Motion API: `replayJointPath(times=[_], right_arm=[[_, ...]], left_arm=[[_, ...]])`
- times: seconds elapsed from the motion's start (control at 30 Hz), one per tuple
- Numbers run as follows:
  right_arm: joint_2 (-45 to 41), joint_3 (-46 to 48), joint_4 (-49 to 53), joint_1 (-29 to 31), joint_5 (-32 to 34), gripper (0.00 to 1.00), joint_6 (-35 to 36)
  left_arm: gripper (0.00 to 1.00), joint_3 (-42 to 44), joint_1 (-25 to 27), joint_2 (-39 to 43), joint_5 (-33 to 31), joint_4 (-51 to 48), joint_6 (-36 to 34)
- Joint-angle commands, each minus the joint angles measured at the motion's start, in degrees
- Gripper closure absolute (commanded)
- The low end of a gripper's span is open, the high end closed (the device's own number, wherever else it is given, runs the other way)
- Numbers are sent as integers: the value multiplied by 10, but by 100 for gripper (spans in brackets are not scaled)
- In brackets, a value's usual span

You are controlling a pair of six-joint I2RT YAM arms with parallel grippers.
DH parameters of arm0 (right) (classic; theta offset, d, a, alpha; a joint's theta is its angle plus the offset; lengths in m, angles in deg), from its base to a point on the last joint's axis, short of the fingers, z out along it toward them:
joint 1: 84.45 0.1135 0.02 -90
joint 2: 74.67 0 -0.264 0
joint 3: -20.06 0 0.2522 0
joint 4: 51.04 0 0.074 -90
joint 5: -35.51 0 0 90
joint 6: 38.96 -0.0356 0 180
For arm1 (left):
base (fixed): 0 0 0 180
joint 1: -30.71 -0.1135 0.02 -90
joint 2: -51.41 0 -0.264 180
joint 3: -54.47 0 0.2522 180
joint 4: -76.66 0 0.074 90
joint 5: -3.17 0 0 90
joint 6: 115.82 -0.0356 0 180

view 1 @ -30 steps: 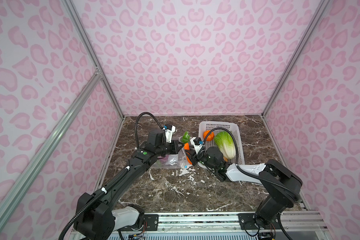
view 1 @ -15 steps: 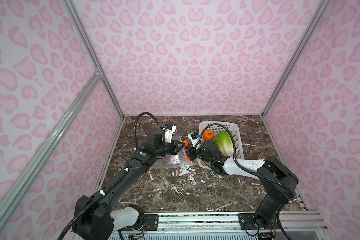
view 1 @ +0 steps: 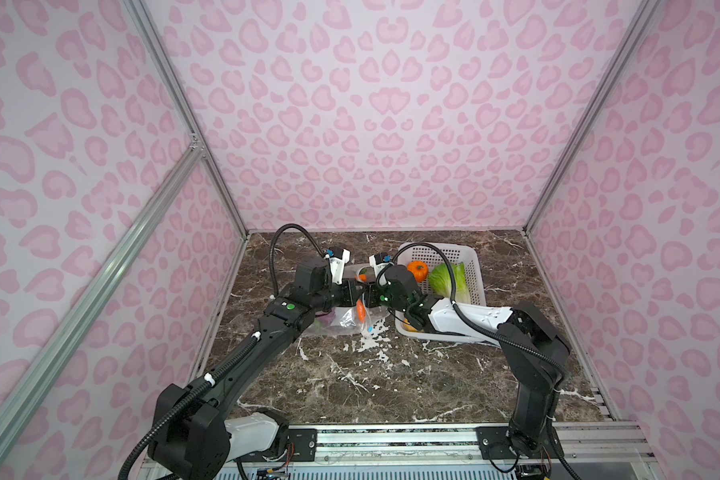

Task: Place the food in the zip-top bag and seal the zipper
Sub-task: 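Lower the carrot into the bag and open the right gripper, then withdraw the right gripper from the bag and grasp the dark eggplant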

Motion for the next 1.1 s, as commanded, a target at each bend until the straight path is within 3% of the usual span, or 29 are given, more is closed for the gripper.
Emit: replayJointPath(times=[0.0,0.17,0.5,0.77,0.9,1.07], right_arm=[[16,-9,56,2,3,51,-15],[-11,12,44,2,14,36,7],[-104,22,117,1,22,34,99],[-192,46,232,-28,54,34,151],[-226,42,334,-69,59,34,165],[-273,52,457,-83,103,35,234]], left_arm=[[98,1,4,12,36,14,2],[98,6,-1,19,15,10,6],[98,6,-13,20,4,7,12],[98,8,-19,25,-8,5,12],[98,8,-19,24,-7,5,12],[98,9,-19,25,-18,3,7]])
